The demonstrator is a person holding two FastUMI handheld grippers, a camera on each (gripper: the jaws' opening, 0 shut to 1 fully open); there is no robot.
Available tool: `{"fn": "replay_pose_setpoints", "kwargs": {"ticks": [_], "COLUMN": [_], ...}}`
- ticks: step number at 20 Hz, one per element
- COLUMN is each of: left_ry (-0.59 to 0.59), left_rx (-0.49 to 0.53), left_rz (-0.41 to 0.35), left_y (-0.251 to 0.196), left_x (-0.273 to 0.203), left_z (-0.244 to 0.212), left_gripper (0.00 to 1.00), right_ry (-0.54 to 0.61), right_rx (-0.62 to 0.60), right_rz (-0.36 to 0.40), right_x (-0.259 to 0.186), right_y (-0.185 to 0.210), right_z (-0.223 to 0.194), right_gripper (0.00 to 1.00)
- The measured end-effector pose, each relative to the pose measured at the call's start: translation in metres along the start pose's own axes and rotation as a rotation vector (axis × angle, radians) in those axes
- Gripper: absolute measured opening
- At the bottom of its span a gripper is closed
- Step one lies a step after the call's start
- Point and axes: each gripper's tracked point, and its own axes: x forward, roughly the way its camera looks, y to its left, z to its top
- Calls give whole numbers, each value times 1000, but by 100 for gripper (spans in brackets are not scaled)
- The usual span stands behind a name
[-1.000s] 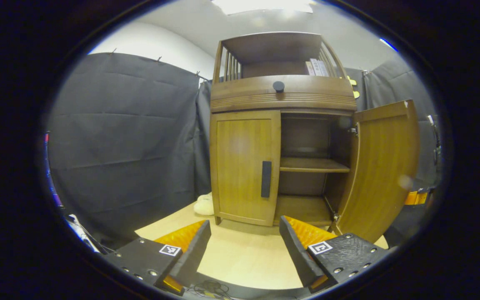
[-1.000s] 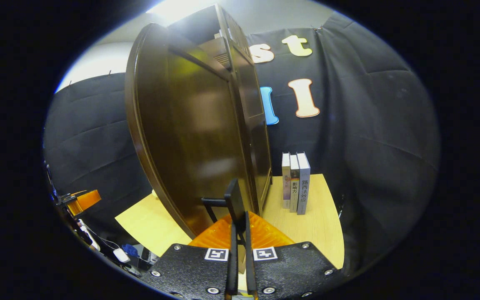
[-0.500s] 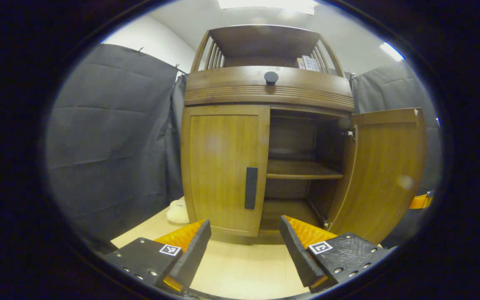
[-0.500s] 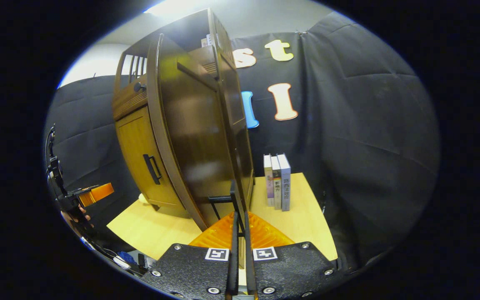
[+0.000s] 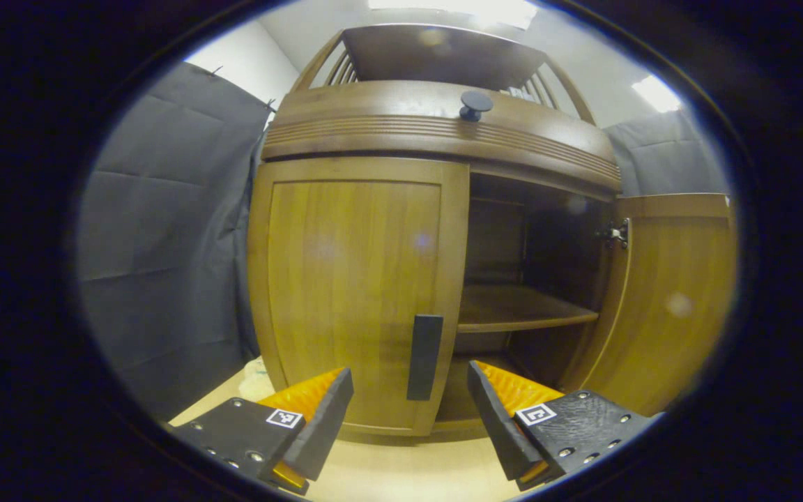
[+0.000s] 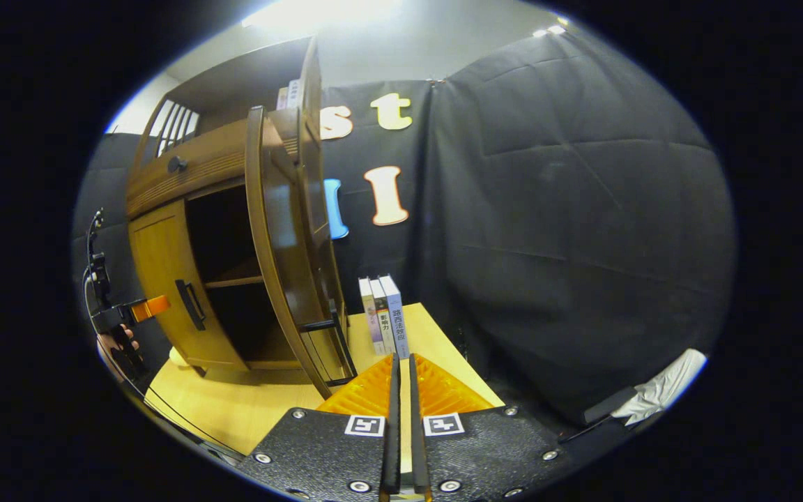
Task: Open the right door of the double-door shoe cabinet with the right hand, and open the left door with the left hand.
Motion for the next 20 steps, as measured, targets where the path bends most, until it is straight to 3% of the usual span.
{"fn": "replay_pose_setpoints", "kwargs": {"ticks": [1,7,8,9,12,16,20], "left_ry": [2,14,17,23,67,38,4], "left_rx": [1,37,37,39,31,36,54], "left_rz": [-17,-97,-109,-103,-73,-131,-106], "left_y": [1,-9,-13,-15,-13,-29,-26], "left_x": [12,65,70,74,89,93,94], "left_z": [-2,-12,-15,-18,-33,-23,-22], "left_gripper": [100,100,95,100,70,45,23], "right_ry": [-3,-19,-18,-16,-27,-51,-39], "right_rx": [21,103,108,110,102,77,31], "right_rz": [-21,-90,-97,-108,-128,-116,-75], "right_x": [-2,-24,-27,-29,-32,-36,-31], "right_y": [0,14,17,20,28,43,66], "right_z": [-2,-15,-16,-18,-17,-15,-20], "right_gripper": [10,92,95,96,96,92,95]}}
